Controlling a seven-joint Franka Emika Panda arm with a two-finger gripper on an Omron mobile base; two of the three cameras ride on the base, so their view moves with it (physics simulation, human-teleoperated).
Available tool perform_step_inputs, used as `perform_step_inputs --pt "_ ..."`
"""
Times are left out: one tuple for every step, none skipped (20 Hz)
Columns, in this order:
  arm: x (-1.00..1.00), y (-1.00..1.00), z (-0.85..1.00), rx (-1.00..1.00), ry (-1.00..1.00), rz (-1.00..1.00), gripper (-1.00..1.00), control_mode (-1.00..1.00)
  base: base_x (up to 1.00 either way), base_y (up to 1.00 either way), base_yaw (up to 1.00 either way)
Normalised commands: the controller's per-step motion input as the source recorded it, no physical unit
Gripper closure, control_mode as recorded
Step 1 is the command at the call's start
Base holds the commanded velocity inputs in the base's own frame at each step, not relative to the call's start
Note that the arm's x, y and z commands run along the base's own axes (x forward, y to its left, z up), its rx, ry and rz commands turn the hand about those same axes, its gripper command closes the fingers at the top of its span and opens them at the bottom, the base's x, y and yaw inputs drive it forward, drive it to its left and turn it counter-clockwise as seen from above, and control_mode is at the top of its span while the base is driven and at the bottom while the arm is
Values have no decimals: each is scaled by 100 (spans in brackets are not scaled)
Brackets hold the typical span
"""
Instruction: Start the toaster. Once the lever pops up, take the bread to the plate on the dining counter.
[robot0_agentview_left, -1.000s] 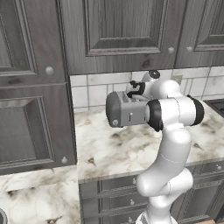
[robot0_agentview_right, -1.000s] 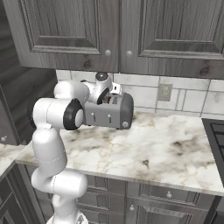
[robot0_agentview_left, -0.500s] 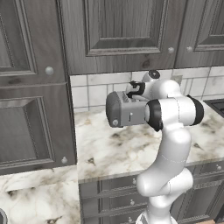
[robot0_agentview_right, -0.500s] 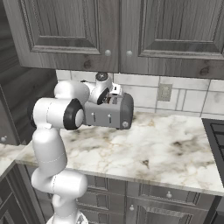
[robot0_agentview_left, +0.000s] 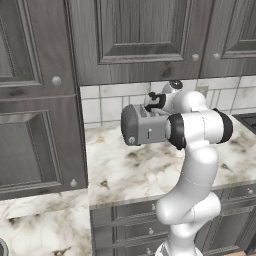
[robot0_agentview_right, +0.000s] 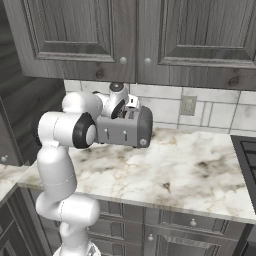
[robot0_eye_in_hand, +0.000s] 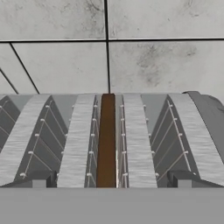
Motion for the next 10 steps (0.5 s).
perform_step_inputs --pt "0 1 -1 0 2 0 -100 -100 0 0 0" --pt "0 2 -1 0 3 0 -100 -100 0 0 0" --pt "0 2 -1 0 3 0 -100 -100 0 0 0" --pt "0 2 0 0 2 0 100 -100 0 0 0" --pt "0 2 0 0 3 0 100 -100 0 0 0" --pt "0 3 0 0 2 0 100 -100 0 0 0" --pt "0 2 0 0 2 0 100 -100 0 0 0" --pt "0 0 0 0 1 0 100 -100 0 0 0" --pt "0 1 0 0 1 0 100 -100 0 0 0" --pt "0 0 0 0 1 0 100 -100 0 0 0"
